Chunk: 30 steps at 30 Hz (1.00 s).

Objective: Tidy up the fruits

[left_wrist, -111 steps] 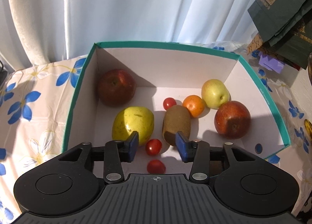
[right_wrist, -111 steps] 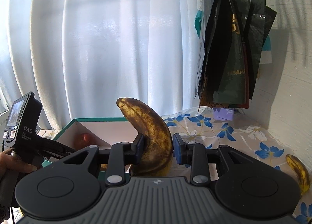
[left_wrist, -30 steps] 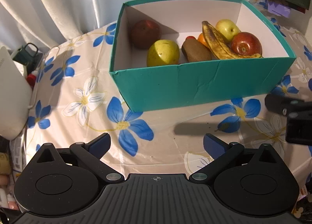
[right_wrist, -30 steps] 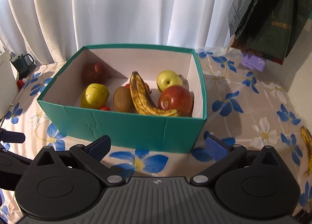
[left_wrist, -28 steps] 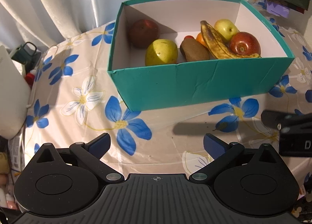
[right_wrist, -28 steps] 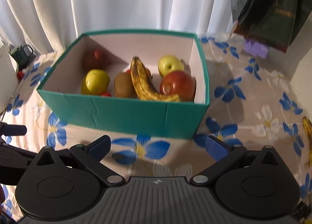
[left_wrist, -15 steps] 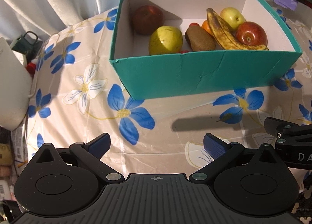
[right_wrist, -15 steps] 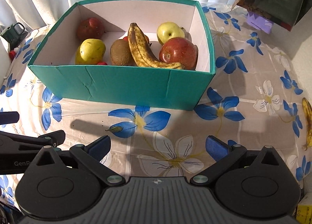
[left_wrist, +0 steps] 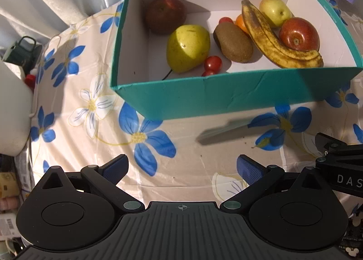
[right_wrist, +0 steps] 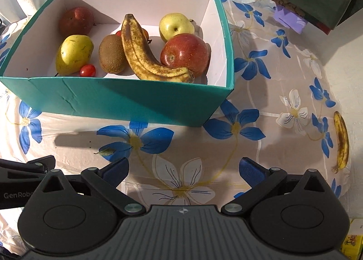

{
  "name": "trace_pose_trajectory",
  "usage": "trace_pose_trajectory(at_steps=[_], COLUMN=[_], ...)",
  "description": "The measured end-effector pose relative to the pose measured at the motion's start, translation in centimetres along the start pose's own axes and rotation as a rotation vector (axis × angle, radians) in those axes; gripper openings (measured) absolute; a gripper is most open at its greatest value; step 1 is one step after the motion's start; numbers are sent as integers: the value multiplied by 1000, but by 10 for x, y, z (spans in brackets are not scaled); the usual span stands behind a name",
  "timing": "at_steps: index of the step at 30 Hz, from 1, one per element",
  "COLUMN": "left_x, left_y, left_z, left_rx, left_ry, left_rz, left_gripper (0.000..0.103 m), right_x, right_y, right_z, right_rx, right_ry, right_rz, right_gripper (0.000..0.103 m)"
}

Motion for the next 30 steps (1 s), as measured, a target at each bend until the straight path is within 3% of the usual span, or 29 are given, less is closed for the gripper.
trace_pose_trajectory(at_steps=[5,13,18,24,30], left_x=[-3,-1,-6,-9,-8], left_y=[-14,-30,-34,-45,-49], left_z=[-2,-6,-11,-10,-14], left_rx=[13,35,99,85,107], left_ry=[47,42,91,69,68], left_rz=[-9,-11,-25,-41,6], left_gripper=[103,103,103,103,103], right_x=[-3,1,-1,-7,-10], right_y=[-8,-24,-38,-51,-57], right_z=[-8,-23,-28,-29,-37], right_rx=[35,102,110,116,139], right_ry=[14,-25,-24,-46,-52], right_rz=[10,37,58,52,43], right_gripper=[103,103,103,103,103])
Point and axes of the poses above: each gripper's, at about its wrist camera, not at the fingertips, and z roughly against the way its jaws point, x to its left, y to its underside, the point moved 9 cm from there along -z, roughly the way its jaws point, and after that the axes turned 7 degrees about -y, right-handed, at the moved point
